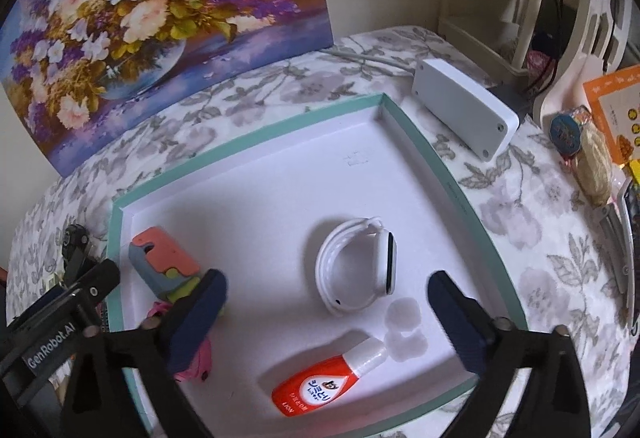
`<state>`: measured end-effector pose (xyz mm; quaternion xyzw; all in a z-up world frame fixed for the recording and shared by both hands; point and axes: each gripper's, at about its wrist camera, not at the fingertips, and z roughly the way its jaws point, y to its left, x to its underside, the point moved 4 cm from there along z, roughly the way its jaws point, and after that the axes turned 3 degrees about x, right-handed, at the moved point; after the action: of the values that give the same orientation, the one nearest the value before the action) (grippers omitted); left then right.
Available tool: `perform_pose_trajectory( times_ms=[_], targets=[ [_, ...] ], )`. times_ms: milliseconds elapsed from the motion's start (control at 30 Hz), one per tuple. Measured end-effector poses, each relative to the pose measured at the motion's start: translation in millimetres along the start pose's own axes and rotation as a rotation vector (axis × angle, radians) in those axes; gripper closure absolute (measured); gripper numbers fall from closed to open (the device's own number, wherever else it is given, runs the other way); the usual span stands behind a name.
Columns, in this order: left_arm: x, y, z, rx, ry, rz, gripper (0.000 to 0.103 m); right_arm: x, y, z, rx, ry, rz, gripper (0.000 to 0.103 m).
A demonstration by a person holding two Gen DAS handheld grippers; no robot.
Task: Organize rigid objects
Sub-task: 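Withdraw both grippers from the tray back toward the remaining items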
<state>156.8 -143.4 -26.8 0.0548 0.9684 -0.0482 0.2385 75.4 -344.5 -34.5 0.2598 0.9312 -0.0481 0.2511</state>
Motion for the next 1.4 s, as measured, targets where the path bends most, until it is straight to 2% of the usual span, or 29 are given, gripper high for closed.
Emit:
perform_pose_trajectory(
  times_ms=[267, 533, 667, 867, 1100, 1400],
  targets=[
    [6, 45, -17, -0.048, -0.013, -0.058, 0.008, 9, 13, -16, -0.006, -0.032, -0.036, 0.000],
    [13, 84, -50, -0.048, -0.064, -0.138, 0.007, 20, 28, -39, -0.029, -0.061, -0.062, 0.000],
    [16, 103, -64, -0.095, -0.064, -0.144, 0.007, 22, 37, -61, -0.075, -0.091, -0.062, 0.000],
    [22, 126, -81, -0.150, -0.064, -0.141, 0.007, 29, 62, -89, -0.096, -0.125, -0.134, 0.000],
    [30, 153, -91, -0.168, -0.063, -0.193, 0.007, 42, 100, -104, -0.184, -0.101, -0.203, 0.000],
    [42, 185, -79, -0.137, -0.009, -0.295, 0.007, 64, 148, -94, -0.234, -0.040, -0.295, 0.000]
  ],
)
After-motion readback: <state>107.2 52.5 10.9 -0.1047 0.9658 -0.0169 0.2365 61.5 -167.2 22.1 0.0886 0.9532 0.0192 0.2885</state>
